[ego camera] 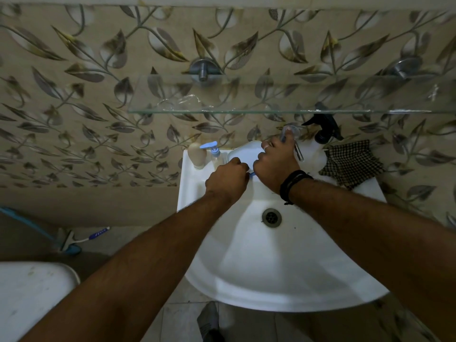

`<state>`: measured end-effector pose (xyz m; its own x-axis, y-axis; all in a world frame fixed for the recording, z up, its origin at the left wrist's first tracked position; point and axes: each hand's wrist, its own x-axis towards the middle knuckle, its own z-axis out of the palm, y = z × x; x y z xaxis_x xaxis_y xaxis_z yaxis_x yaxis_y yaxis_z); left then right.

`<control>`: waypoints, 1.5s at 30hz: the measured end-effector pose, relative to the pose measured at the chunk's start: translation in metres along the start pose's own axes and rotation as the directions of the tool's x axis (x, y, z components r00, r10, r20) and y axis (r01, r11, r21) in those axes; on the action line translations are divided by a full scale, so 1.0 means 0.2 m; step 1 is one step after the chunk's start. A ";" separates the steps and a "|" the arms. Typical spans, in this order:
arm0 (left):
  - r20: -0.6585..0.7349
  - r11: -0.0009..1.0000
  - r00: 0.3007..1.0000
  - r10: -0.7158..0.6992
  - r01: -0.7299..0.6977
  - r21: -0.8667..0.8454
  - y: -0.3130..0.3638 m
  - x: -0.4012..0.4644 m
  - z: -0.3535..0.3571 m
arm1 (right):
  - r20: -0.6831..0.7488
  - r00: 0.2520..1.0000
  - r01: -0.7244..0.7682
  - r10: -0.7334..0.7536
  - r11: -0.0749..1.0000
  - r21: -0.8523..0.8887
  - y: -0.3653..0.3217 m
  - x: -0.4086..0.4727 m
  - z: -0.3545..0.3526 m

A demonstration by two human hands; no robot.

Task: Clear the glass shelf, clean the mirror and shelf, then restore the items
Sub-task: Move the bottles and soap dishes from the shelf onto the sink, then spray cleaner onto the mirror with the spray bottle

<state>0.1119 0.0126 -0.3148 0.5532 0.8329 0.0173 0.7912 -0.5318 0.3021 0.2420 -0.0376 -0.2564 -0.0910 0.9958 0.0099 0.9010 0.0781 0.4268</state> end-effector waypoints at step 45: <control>0.053 0.764 0.965 -0.258 0.238 -0.600 1.01 -0.12 0.00 | 0.296 0.826 -0.537 0.480 0.511 0.671 0.42 -0.68 0.14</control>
<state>0.2580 -0.1152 -0.2544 0.3433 0.9325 -0.1122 0.5795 -0.1163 0.8066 0.3423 -0.1641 -0.2462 0.4826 0.8741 -0.0547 0.7937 -0.4629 -0.3946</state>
